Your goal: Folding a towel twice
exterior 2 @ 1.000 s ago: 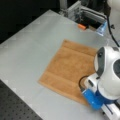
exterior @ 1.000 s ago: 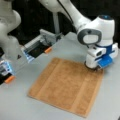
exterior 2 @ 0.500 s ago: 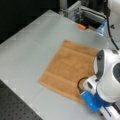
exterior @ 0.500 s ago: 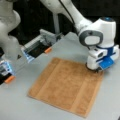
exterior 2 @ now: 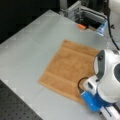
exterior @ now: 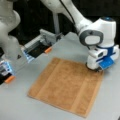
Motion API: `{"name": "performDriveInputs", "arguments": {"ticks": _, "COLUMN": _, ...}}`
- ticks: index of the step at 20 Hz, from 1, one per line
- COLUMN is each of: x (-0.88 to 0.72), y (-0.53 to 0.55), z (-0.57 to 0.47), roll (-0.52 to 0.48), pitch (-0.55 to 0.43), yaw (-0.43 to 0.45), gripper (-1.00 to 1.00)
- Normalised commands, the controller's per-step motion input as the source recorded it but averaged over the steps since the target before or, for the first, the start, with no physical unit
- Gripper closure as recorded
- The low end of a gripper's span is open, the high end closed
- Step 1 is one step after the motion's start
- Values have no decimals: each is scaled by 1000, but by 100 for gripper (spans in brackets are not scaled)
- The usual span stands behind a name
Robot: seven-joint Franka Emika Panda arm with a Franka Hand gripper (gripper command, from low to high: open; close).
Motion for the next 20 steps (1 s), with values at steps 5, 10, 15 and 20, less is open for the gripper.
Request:
{"name": "performDriveInputs", "arguments": {"ticks": 5, "x": -42, "y": 8, "z": 71, "roll": -194, "pitch": 38, "yaw": 10, "gripper": 100}}
{"name": "performDriveInputs", "arguments": {"ticks": 10, "x": -97, "y": -95, "z": 82, "roll": -137, "pitch": 31, "yaw": 50, "gripper": 100}}
{"name": "performDriveInputs", "arguments": {"ticks": 15, "x": -109, "y": -165, "z": 57, "roll": -89, "pitch": 23, "yaw": 74, "gripper": 100}}
{"name": "performDriveInputs", "arguments": {"ticks": 20, "x": -124, "y": -209, "z": 64, "roll": -8, "pitch": -1, "yaw": 102, "gripper": 100}}
